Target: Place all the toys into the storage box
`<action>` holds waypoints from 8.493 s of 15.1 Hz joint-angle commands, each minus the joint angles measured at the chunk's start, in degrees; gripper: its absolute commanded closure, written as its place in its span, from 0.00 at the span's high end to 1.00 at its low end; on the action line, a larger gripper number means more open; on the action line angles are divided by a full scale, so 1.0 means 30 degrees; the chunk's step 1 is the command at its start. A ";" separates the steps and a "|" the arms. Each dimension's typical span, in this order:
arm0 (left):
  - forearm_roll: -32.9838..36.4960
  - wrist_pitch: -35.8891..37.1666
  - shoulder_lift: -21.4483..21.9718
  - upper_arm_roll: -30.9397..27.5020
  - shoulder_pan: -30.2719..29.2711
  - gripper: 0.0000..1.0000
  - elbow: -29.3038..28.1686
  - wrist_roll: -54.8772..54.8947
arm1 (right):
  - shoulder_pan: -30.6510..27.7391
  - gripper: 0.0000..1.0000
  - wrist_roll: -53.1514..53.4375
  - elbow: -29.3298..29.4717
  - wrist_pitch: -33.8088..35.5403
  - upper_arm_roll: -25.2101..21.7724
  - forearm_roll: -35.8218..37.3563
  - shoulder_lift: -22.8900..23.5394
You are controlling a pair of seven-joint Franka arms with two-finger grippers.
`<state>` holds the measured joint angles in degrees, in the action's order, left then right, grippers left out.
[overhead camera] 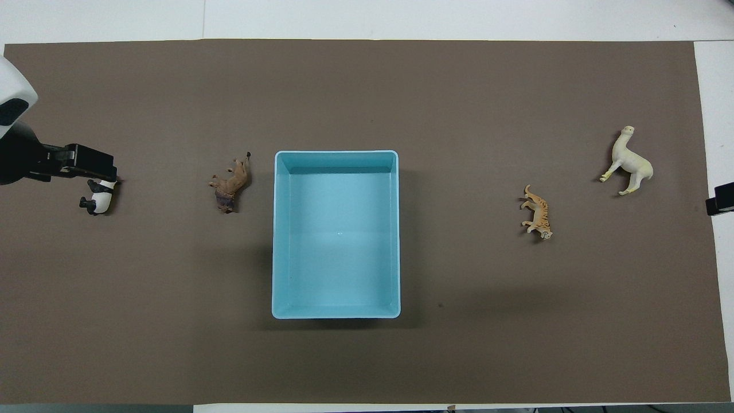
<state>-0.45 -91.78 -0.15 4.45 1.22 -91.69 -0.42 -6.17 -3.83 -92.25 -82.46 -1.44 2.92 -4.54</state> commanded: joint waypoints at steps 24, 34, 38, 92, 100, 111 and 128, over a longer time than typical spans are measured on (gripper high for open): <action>0.0061 -1.4313 -0.1527 0.0128 0.0326 1.00 -0.8577 -0.2820 | -0.0520 1.00 -0.0597 -0.4047 -0.4849 -0.0017 0.0199 -0.0830; 0.0061 -1.7015 -0.2176 0.0128 0.2055 1.00 -1.1711 -0.2996 | -0.2628 1.00 -0.9937 -0.7189 -1.3847 0.0012 0.0170 0.3561; 0.0061 -1.7834 -0.2993 0.0128 0.2695 1.00 -1.2062 -0.3024 | -0.2921 1.00 -1.1784 -0.7336 -1.6687 0.0012 0.0141 0.5407; 0.1982 -0.9744 -0.0680 0.1329 -0.3889 1.00 -0.7488 0.4609 | 1.2391 0.00 0.9911 0.0280 -0.9421 0.0217 -0.0387 0.5433; 0.2727 -1.5195 -0.1969 0.1300 -0.6643 1.00 -1.0071 0.6731 | 1.6002 0.00 1.3839 -0.0070 -1.3788 0.0188 -0.0299 0.9333; 0.2727 -1.7688 -0.3083 0.1329 -0.7437 1.00 -1.1858 0.6556 | 1.3755 1.00 1.4290 0.1746 -0.9783 -0.0310 -0.0182 0.8022; 0.2727 -1.8217 -0.4051 0.1329 -0.7291 0.41 -1.1624 0.5765 | 0.4167 1.00 0.2332 -1.0403 -1.8121 -0.0281 -0.0504 0.4037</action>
<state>6.59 -145.43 -12.06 7.95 -20.28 -126.50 18.35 6.96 4.34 -113.30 -130.60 -3.22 1.92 12.90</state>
